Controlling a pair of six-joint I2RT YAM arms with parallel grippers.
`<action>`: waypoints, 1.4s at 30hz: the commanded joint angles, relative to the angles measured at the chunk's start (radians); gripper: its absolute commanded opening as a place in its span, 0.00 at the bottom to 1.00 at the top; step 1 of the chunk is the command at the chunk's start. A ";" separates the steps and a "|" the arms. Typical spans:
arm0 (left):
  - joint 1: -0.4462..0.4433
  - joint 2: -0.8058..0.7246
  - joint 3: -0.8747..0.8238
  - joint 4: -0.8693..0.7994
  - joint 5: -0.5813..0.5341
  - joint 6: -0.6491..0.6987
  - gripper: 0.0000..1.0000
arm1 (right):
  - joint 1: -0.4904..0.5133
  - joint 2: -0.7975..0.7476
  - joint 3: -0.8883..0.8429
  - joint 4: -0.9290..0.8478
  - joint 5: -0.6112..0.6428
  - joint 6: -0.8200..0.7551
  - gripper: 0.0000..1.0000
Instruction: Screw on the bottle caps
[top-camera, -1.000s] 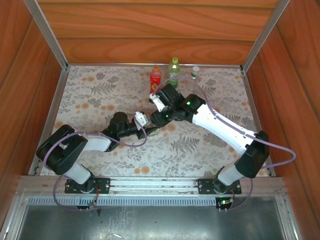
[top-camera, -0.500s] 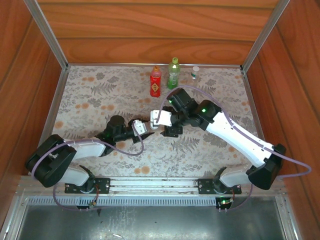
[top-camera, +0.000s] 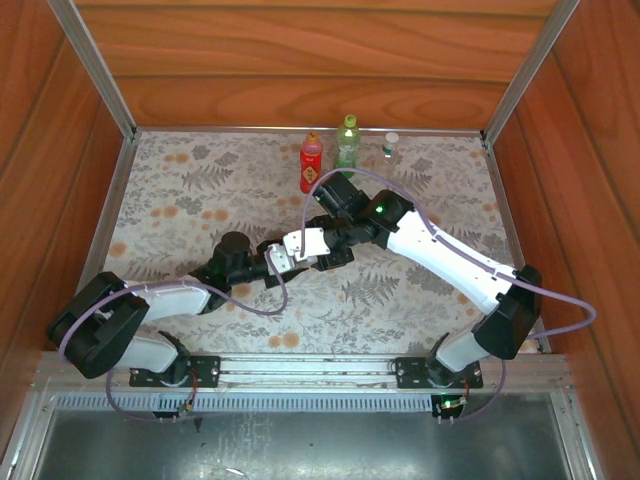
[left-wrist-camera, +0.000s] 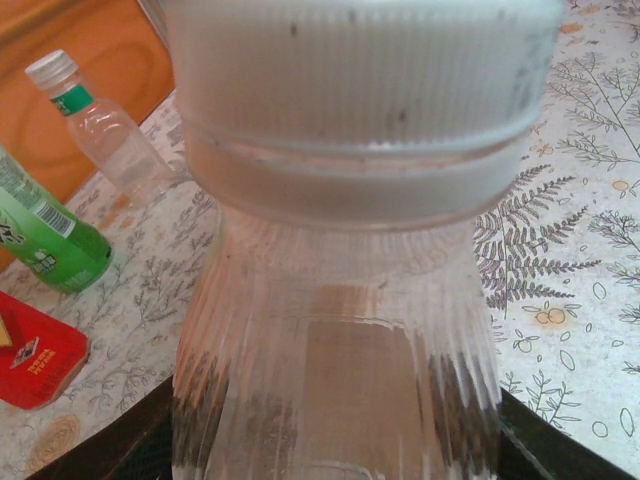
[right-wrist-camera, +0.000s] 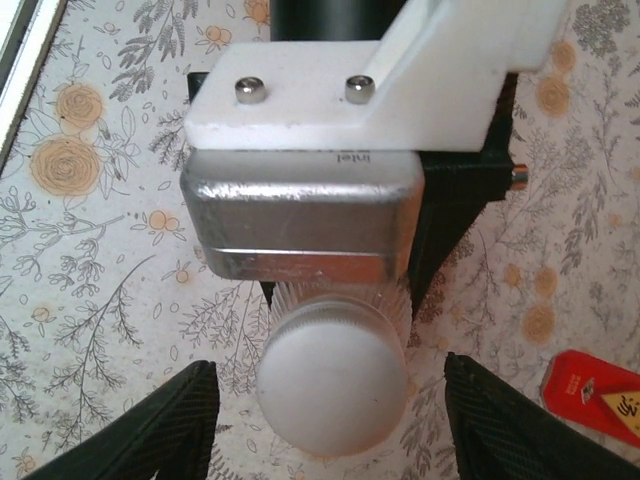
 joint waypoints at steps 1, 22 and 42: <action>-0.008 -0.011 -0.014 -0.053 -0.006 0.015 0.56 | 0.010 0.017 0.029 -0.037 -0.032 -0.080 0.60; -0.009 -0.027 -0.013 -0.059 -0.045 0.008 0.56 | 0.012 0.042 0.019 -0.015 0.009 0.078 0.26; -0.008 -0.048 -0.024 -0.059 -0.090 0.020 0.56 | 0.015 -0.070 -0.058 0.023 0.052 1.286 0.35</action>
